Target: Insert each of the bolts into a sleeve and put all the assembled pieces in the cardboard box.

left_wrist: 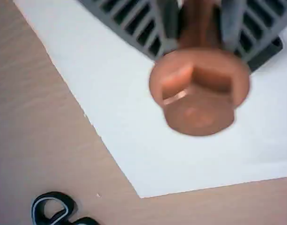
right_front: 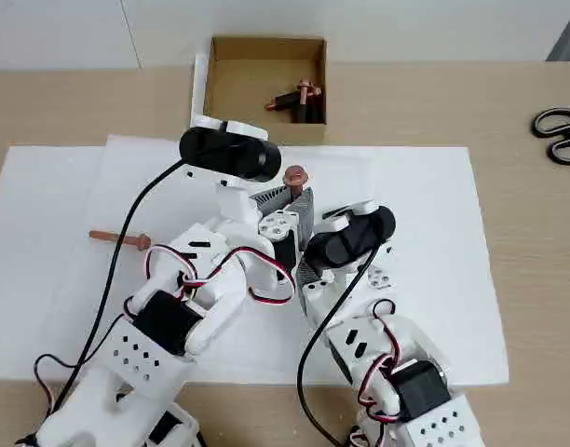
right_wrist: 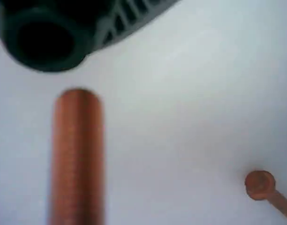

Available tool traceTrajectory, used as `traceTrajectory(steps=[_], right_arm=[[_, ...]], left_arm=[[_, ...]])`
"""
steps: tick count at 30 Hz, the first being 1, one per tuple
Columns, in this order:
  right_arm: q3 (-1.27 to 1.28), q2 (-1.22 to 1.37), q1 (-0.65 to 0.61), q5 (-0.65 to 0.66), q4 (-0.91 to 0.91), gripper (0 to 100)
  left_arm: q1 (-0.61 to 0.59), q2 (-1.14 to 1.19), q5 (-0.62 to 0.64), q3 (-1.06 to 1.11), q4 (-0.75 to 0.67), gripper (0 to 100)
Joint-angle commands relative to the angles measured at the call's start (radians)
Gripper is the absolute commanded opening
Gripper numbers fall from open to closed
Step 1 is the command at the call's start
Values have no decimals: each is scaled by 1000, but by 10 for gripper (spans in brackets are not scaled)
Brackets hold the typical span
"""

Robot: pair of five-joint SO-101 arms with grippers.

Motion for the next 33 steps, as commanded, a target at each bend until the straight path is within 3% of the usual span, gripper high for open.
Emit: traceTrajectory(steps=[1,33], right_arm=[[-12,-18,-8,-12,-10,3],[-9,-91,-10,-11,-30,4]], left_arm=[[3,-34,6,-7,-28,6],[44,-34,38,64,-31,6]])
